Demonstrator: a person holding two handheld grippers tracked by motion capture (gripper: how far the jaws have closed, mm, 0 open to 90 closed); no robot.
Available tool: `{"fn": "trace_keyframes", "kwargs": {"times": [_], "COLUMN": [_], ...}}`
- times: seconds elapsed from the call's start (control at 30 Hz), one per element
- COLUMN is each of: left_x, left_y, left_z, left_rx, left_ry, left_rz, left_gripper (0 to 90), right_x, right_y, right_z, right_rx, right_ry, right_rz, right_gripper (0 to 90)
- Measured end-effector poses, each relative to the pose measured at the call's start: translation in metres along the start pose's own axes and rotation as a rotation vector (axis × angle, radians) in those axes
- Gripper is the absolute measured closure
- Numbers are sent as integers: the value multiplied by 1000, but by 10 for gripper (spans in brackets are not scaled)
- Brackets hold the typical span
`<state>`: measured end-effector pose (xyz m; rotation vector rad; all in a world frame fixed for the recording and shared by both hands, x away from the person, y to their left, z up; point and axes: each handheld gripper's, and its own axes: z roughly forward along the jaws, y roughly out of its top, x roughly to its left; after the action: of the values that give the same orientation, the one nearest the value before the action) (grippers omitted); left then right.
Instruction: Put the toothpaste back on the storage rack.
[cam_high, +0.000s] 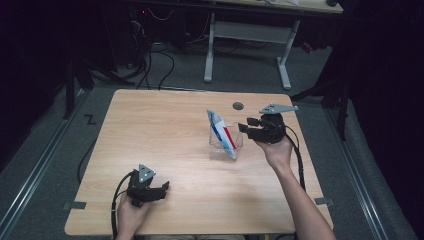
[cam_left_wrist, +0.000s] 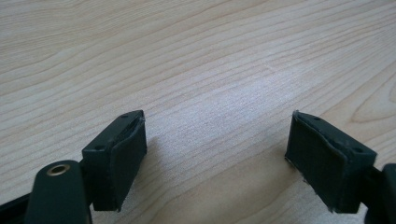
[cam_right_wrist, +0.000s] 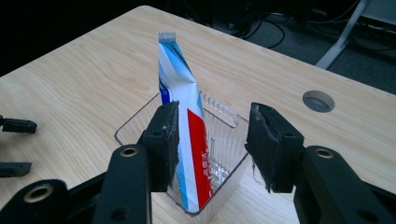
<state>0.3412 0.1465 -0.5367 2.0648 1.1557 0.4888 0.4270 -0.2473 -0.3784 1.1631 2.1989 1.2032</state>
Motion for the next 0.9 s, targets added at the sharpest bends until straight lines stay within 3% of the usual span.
{"fn": "trace_keyframes", "kwargs": {"times": [0.2, 0.37, 0.57, 0.67, 0.9], "left_x": [0, 0, 0, 0, 0], "left_y": [0, 0, 0, 0, 0], "left_z": [0, 0, 0, 0, 0], "left_rx": [0, 0, 0, 0, 0], "left_ry": [0, 0, 0, 0, 1], "left_rz": [0, 0, 0, 0, -1], "left_gripper": [203, 203, 203, 203, 203], "right_x": [2, 9, 8, 5, 5], "right_y": [-1, -3, -7, -12, -20], "right_z": [-8, -12, -17, -22, -32], "right_rx": [-10, -3, -12, -20, -27], "right_ry": [6, -4, -2, 18, 11], "right_rz": [2, -33, -10, 25, 35], "right_gripper": [533, 527, 527, 526, 526]}}
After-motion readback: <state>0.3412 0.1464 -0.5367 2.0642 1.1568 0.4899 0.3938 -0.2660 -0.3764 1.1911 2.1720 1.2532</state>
